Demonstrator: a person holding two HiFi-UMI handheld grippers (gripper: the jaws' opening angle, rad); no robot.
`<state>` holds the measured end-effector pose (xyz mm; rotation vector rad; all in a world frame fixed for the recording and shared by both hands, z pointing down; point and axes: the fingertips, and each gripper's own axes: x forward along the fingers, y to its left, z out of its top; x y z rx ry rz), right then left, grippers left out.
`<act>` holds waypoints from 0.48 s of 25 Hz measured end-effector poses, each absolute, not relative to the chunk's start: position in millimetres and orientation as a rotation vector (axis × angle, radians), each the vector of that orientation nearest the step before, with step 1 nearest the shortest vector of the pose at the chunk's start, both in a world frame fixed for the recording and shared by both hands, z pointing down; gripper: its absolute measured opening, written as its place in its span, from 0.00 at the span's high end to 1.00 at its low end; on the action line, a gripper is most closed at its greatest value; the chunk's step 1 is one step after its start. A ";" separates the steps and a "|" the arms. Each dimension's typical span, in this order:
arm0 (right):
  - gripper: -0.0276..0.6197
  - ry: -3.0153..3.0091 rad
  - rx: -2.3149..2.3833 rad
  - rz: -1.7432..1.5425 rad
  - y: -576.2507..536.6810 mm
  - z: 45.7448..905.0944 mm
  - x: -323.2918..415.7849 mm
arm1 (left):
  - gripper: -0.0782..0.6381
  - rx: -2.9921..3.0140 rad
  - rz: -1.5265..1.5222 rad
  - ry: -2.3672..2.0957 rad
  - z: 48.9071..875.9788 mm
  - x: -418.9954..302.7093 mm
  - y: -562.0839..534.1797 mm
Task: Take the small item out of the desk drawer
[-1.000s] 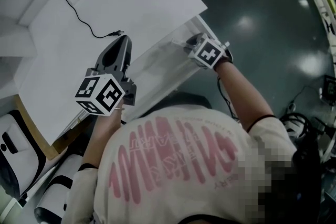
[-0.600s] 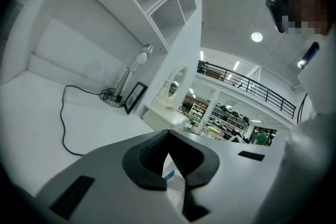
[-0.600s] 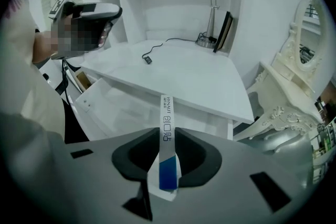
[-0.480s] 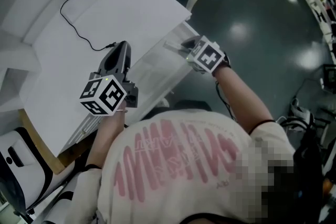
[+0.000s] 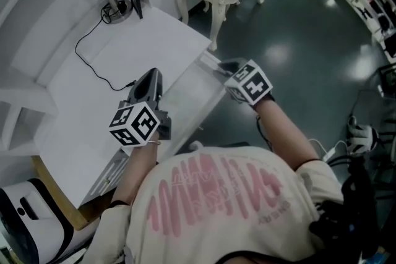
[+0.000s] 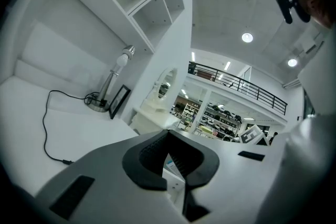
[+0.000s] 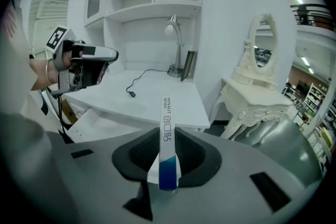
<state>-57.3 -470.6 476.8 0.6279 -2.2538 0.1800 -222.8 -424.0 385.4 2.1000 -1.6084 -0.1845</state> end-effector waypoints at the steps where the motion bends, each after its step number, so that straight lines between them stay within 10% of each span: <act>1: 0.81 -2.274 0.665 0.184 -471.6 469.0 -53.1 | 0.85 2.105 -0.184 -1.608 382.6 -219.5 -424.3; 12: 0.81 -2.496 1.001 0.238 -449.4 382.2 1.3 | 0.85 2.189 -0.162 -1.623 350.6 -164.5 -398.2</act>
